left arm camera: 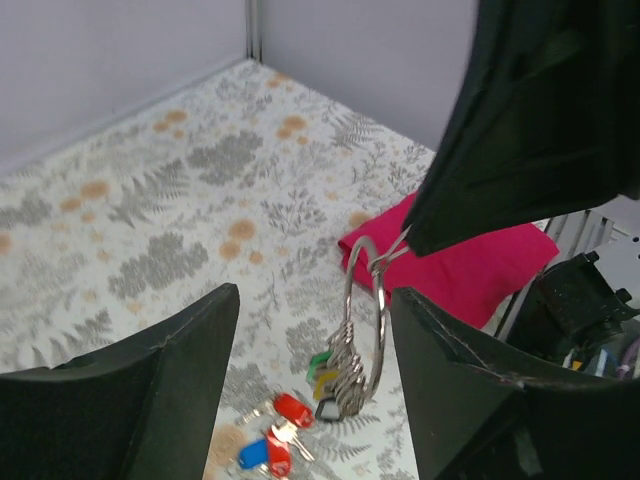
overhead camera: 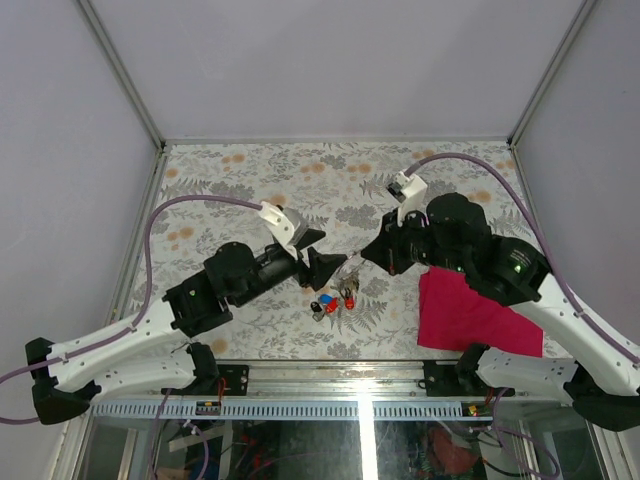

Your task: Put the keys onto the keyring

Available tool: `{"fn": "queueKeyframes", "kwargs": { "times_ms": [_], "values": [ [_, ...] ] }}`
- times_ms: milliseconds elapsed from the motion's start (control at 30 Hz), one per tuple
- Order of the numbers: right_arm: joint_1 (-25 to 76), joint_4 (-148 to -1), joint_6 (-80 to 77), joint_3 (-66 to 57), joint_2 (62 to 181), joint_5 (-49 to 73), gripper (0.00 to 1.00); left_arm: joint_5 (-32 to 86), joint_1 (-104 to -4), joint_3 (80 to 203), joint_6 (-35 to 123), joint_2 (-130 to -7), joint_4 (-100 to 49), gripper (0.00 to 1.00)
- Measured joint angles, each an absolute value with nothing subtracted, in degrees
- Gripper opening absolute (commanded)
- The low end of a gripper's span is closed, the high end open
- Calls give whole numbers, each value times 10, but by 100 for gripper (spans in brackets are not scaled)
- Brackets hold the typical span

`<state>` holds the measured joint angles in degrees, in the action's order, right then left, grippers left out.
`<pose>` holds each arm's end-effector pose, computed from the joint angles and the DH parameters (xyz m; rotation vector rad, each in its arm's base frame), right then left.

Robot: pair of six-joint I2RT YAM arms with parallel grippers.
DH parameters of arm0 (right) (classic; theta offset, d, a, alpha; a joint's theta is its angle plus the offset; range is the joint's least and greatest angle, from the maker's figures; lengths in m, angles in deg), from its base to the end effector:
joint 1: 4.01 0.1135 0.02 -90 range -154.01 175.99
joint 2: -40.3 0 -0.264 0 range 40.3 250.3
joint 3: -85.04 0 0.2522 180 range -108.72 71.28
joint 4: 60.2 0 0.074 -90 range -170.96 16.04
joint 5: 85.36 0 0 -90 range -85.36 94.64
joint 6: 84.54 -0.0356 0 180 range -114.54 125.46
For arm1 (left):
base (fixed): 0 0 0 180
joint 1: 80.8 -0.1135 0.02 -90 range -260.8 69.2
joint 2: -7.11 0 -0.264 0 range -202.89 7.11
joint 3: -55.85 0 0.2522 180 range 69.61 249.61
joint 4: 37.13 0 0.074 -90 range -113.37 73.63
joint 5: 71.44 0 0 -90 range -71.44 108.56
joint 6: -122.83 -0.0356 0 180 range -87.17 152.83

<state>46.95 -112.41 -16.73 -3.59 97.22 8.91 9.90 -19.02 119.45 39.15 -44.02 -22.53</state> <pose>0.1195 0.1516 0.4289 -0.5579 1.9630 0.9044 0.1039 -0.1822 0.3694 0.6661 1.5277 -0.7924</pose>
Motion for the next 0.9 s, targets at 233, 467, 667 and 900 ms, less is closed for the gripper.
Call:
{"fn": "queueKeyframes", "kwargs": {
  "times_ms": [233,467,667,900],
  "values": [
    [469,-1120,-217,-86,1005,121,0,148,-190,1224,288,-419,-241,65],
    [469,-1104,-253,-97,1017,158,0,188,-190,1243,204,-414,-240,62],
    [469,-1093,-269,-103,1022,184,0,220,-190,1246,149,-416,-229,57],
    [469,-1081,-278,-104,1022,205,0,251,-190,1249,81,-414,-224,46]
  ]
}}
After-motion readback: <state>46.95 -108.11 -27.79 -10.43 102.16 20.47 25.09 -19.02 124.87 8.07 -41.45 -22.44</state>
